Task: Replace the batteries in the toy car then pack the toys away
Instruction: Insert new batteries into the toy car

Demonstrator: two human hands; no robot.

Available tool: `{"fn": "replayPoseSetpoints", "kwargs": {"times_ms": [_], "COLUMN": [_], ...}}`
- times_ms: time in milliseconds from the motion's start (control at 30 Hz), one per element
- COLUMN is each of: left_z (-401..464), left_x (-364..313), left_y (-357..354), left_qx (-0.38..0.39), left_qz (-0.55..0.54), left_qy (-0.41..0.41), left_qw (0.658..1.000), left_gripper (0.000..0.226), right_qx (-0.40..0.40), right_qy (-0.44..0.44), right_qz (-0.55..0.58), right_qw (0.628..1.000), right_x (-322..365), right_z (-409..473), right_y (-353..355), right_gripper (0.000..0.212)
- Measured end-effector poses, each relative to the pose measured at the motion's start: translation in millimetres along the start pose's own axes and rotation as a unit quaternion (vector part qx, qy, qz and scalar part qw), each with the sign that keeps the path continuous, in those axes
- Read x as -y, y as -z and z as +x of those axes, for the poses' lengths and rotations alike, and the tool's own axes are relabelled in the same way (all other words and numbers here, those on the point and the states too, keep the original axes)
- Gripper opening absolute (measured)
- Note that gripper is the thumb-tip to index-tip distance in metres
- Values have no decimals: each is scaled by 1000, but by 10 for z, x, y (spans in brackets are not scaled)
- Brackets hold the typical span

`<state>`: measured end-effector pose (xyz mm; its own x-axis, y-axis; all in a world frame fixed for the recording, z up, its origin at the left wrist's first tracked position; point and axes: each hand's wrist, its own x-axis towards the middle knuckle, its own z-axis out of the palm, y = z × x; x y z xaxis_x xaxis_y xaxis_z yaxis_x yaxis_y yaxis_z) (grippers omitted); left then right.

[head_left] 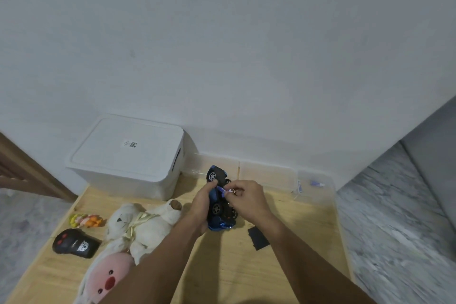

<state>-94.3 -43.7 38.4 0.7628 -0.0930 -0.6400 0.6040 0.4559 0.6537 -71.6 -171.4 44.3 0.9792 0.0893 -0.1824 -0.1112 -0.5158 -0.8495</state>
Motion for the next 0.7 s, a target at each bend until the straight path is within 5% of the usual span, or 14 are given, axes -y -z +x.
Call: {"fn": "replayPoseSetpoints", "kwargs": {"times_ms": [167,700], "left_z": [-13,29], "left_x": [14,109], "left_y": [-1,-205], "left_qx": [4,27], "left_qz": [-4,26], "left_qy": [-9,-78], "left_qw": [1000,996], "left_gripper": [47,46], "right_qx": [50,-64], "right_qy": [-23,-2], "right_qz": [38,-25], "right_qw": [998,998], "right_x": [36,-86], "right_z": [-41,-113], "right_y": [33,250], "right_gripper": [25,10]}}
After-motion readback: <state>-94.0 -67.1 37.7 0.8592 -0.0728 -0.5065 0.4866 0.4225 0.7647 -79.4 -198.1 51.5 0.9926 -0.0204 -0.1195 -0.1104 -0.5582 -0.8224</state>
